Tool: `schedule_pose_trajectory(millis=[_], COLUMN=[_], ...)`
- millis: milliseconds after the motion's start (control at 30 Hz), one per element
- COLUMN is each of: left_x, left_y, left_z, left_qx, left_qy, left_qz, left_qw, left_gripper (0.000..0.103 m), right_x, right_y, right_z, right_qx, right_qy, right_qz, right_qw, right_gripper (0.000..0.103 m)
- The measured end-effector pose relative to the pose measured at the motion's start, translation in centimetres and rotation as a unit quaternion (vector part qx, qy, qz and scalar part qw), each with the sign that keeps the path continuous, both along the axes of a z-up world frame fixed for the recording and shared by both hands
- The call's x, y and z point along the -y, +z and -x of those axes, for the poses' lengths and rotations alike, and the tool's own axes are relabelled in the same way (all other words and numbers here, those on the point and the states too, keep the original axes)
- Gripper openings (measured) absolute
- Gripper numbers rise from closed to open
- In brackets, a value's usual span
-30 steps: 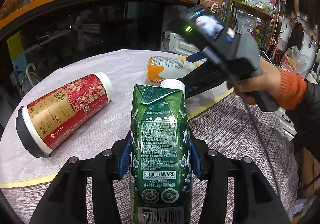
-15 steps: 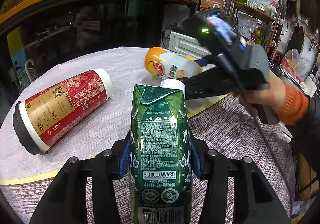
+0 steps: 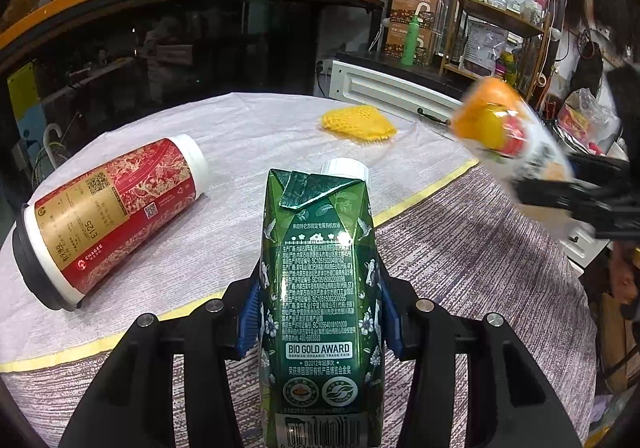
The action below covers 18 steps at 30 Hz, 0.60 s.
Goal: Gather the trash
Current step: 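Carry the white bottle over the bin and open the right gripper while the left gripper carries the carton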
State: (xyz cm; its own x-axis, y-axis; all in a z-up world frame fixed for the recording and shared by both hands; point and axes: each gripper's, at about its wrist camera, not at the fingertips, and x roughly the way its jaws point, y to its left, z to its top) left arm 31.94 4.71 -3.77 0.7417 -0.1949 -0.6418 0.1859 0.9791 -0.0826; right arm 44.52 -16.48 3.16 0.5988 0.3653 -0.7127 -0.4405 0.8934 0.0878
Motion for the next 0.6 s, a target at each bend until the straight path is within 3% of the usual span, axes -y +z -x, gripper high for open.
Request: schedule_pose_trajectory(millis=[233, 467, 600], left_x=[1.7, 8.2, 13.1], left_y=[0.7, 3.3, 3.9], left_z=[0.4, 4.4, 7.3], left_qx=[0.012, 0.036, 0.044], left_qy=[0.009, -0.061, -0.111], left_qz=[-0.016, -0.010, -0.011], left_qw=[0.9998, 0.9974, 0.9928], left_gripper=[0.048, 0.048, 0.048], right_x=[8.8, 14.7, 17.7], right_y=[0.7, -1.0, -2.6], right_z=[9.4, 17.1, 20.9], right_qx=[0.014, 0.034, 0.022], right_qy=[-0.062, -0.129, -0.161], right_qz=[-0.051, -0.037, -0.050], right_qw=[0.997, 0.990, 0.986], right_gripper=[0.066, 0.066, 0.066])
